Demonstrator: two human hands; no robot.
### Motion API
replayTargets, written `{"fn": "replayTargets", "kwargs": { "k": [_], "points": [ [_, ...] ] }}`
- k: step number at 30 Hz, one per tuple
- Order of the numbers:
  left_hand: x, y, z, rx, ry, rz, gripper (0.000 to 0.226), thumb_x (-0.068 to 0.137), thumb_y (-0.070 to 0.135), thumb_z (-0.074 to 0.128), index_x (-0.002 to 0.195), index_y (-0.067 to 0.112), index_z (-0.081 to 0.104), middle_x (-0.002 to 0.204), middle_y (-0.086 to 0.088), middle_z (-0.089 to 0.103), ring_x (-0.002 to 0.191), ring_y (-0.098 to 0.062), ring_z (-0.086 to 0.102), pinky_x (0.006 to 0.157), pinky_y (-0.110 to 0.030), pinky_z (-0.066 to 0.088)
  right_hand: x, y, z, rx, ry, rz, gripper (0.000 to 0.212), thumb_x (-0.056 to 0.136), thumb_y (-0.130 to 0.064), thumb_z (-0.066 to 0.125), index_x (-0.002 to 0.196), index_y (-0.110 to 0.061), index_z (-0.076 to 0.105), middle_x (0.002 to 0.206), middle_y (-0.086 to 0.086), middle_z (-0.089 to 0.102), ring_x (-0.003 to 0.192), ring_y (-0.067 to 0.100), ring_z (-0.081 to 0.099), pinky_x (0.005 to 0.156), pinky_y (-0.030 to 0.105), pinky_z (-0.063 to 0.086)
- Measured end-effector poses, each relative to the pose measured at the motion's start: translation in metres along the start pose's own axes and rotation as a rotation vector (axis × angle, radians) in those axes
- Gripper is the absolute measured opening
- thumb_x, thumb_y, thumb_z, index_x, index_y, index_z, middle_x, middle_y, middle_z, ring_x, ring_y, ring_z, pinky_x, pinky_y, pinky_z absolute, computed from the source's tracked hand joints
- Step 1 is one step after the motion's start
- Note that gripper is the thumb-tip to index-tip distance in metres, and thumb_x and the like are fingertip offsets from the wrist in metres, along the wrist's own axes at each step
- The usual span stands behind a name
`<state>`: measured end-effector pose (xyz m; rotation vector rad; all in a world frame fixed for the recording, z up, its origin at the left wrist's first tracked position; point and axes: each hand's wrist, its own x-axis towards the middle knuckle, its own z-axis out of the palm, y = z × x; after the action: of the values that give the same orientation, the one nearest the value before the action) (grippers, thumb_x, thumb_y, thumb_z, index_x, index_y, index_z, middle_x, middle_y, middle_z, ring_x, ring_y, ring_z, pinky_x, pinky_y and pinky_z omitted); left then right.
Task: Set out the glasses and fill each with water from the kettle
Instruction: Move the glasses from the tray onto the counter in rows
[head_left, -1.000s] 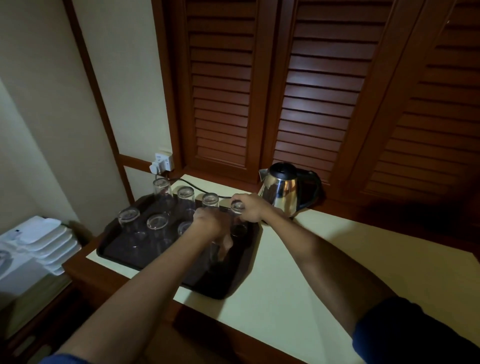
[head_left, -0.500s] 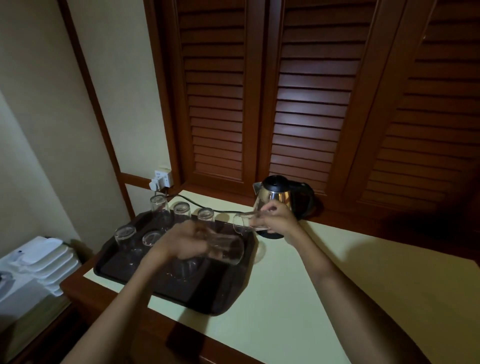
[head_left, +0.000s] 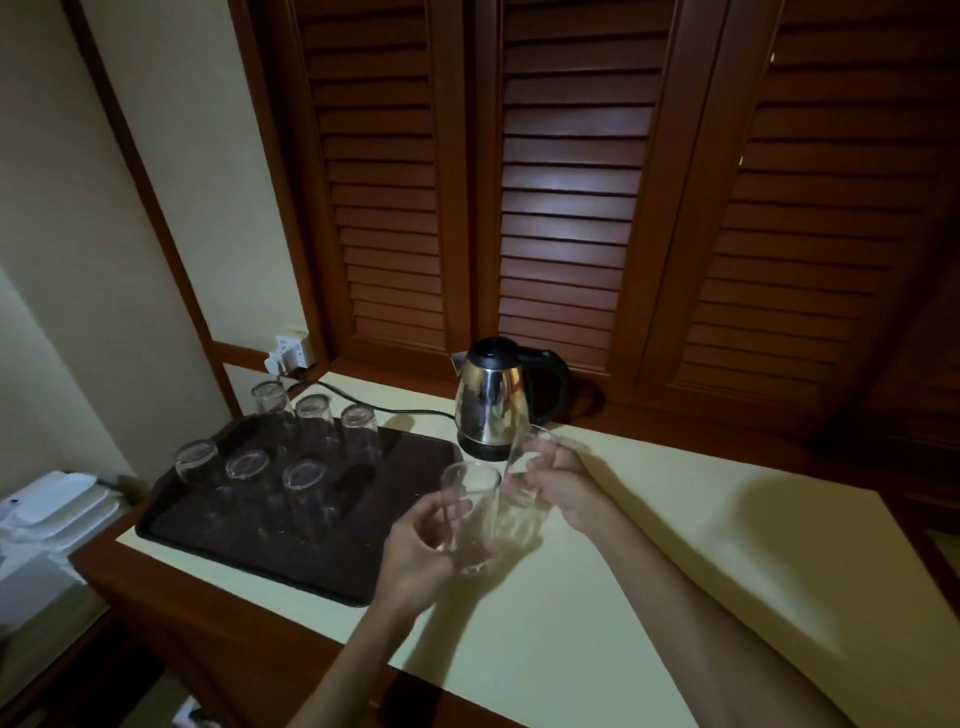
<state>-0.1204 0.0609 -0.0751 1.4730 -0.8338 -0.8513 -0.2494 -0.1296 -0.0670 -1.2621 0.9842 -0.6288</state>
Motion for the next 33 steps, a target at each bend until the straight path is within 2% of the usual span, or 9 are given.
{"fn": "replayTargets", "kwargs": {
  "k": [7,13,16,20,22,25,27,30,33],
  "points": [
    [-0.011,-0.033,0.026,0.276,0.135,-0.008,0.067,0.056,0.018,0.095,0.112,0.035,0.063,0.100,0.030,0.074,0.094,0.001,0.073,0.078,-0.015,0.057,0.017,0.014,0.013,-0.411,0.138,-0.121,0.071,0.061,0.004,0.097,0.124,-0.006,0.068,0.124,0.010,0.074,0.115,0.025,0.067,0.093,0.030,0.055],
    [-0.012,-0.035,0.033,0.315,0.181,-0.026,0.073,0.045,0.047,0.090,0.111,0.039,0.059,0.102,0.029,0.073,0.095,0.004,0.072,0.082,-0.017,0.057,0.026,0.016,0.022,-0.458,0.132,-0.129,0.071,0.062,0.003,0.096,0.126,-0.009,0.068,0.127,0.010,0.073,0.104,0.019,0.062,0.069,0.016,0.048],
    [-0.011,-0.038,0.034,0.366,0.152,-0.013,0.076,0.049,0.051,0.095,0.114,0.040,0.057,0.107,0.035,0.069,0.095,0.008,0.071,0.078,-0.016,0.059,0.024,0.014,0.022,-0.536,0.119,-0.132,0.078,0.066,-0.002,0.096,0.136,-0.010,0.062,0.136,0.011,0.068,0.120,0.025,0.064,0.091,0.028,0.056],
    [-0.014,-0.031,0.025,0.534,0.051,-0.017,0.087,0.059,0.025,0.097,0.133,0.029,0.051,0.116,0.015,0.071,0.113,-0.016,0.071,0.089,-0.023,0.057,0.009,0.009,0.014,-0.639,0.077,-0.038,0.099,0.078,0.003,0.085,0.161,-0.017,0.034,0.153,0.014,0.053,0.139,0.035,0.053,0.113,0.042,0.049],
    [-0.017,-0.013,0.010,0.688,-0.052,-0.017,0.112,0.063,0.027,0.090,0.157,0.010,0.032,0.139,0.007,0.059,0.128,-0.021,0.062,0.099,-0.025,0.053,-0.005,0.000,0.012,-0.636,0.214,-0.090,0.084,0.083,0.007,0.069,0.157,-0.021,0.039,0.149,0.016,0.050,0.135,0.038,0.053,0.109,0.045,0.049],
    [-0.018,0.017,-0.032,0.865,-0.039,0.043,0.083,0.081,0.001,0.079,0.155,0.008,0.042,0.149,0.000,0.055,0.134,-0.017,0.059,0.100,-0.009,0.047,-0.024,-0.022,0.028,-0.748,0.400,-0.367,0.061,0.082,0.003,0.070,0.134,-0.025,0.059,0.133,0.010,0.055,0.126,0.036,0.053,0.106,0.045,0.045],
    [-0.017,0.043,-0.064,0.909,0.065,0.109,0.061,0.086,0.000,0.077,0.143,0.014,0.059,0.132,0.002,0.069,0.118,-0.012,0.070,0.091,-0.005,0.050,-0.028,-0.044,0.051,-0.732,0.344,-0.510,0.043,0.083,-0.003,0.072,0.117,-0.028,0.069,0.124,0.006,0.061,0.120,0.032,0.056,0.101,0.039,0.046],
    [-0.006,0.077,-0.107,1.010,0.253,0.220,0.046,0.083,0.008,0.083,0.127,0.014,0.069,0.116,-0.002,0.076,0.095,-0.011,0.074,0.080,-0.022,0.062,-0.020,-0.073,0.097,-0.673,0.062,-0.565,0.027,0.084,-0.007,0.074,0.104,-0.025,0.074,0.113,-0.002,0.068,0.110,0.019,0.066,0.086,0.028,0.051],
    [0.015,0.094,-0.140,1.122,0.280,0.221,0.043,0.079,0.012,0.086,0.120,0.016,0.073,0.116,-0.006,0.075,0.100,-0.022,0.073,0.080,-0.031,0.060,0.004,-0.085,0.149,-0.780,-0.114,-0.509,0.027,0.084,-0.010,0.077,0.106,-0.025,0.076,0.117,0.003,0.073,0.109,0.021,0.070,0.089,0.034,0.058]
  ]
}}
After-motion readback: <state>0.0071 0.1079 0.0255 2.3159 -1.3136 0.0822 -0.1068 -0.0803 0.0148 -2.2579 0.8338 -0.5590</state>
